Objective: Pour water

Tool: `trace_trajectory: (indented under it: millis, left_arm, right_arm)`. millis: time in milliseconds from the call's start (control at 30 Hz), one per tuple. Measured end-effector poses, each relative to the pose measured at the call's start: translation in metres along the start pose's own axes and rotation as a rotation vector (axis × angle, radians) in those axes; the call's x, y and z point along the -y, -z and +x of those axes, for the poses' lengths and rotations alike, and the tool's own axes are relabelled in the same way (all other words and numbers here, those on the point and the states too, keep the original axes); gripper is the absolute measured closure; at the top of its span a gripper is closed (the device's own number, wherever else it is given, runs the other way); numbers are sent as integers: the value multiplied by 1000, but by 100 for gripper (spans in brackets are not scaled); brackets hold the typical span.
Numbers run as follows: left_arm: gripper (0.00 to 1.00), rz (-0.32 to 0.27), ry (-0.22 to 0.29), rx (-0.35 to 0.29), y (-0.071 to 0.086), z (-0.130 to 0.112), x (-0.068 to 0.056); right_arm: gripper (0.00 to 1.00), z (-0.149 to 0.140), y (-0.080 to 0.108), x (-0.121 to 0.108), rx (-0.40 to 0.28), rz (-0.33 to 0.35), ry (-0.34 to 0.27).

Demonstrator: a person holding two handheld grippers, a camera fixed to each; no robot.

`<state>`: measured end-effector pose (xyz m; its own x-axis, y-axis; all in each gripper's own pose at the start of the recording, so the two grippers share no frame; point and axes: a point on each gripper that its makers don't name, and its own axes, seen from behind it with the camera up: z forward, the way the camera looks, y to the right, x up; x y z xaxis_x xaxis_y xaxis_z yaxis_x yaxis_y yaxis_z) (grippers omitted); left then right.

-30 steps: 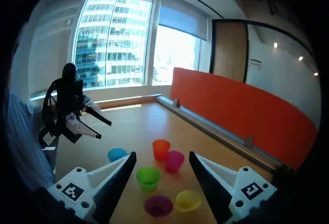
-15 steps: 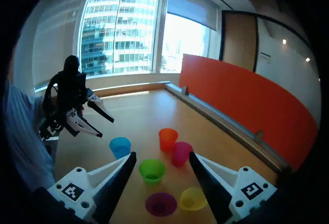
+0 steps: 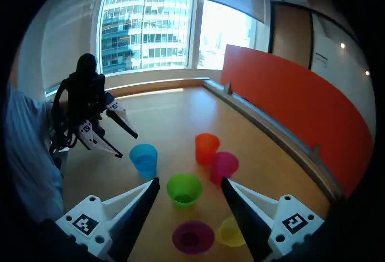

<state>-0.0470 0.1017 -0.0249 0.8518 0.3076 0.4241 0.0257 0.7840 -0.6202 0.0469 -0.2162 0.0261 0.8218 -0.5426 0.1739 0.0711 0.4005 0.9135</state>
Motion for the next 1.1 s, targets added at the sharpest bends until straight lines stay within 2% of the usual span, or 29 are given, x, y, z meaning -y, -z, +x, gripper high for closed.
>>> trace_trajectory:
  millis: [367, 1100]
  left_arm:
    - [6, -16, 4, 39, -21, -17, -2]
    - [6, -59, -21, 20, -54, -1, -9]
  right_arm:
    - [0, -22, -23, 5, 84, 28, 13]
    - [0, -49, -50, 8, 221, 54, 9]
